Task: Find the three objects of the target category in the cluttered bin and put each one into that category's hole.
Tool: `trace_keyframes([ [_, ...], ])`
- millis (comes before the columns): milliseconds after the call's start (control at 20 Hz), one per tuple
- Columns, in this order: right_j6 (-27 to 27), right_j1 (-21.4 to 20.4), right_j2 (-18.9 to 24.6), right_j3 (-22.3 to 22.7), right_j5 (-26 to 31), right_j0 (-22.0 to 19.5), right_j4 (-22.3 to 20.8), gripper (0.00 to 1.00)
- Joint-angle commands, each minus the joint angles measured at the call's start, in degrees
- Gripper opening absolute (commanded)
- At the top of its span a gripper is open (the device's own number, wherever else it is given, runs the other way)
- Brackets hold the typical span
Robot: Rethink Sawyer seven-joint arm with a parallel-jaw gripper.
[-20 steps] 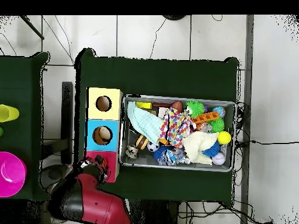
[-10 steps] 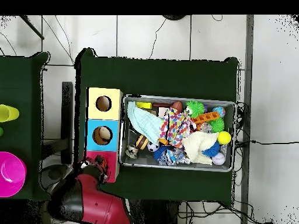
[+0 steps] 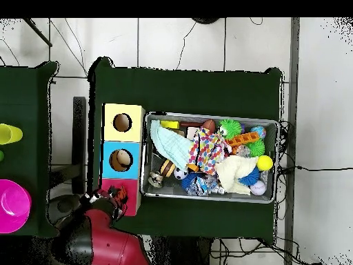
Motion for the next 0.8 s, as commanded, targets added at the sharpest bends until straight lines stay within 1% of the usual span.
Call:
trace_keyframes([
  [50,13.5,2.0,1.3,2.5,-1.0,0.4,1.7,0.0],
  [450,12.6,2.6,0.7,2.5,-1.3,-0.1,0.9,0.0],
  [800,11.6,2.1,0.5,3.0,-1.0,-0.9,0.0,0.0],
])
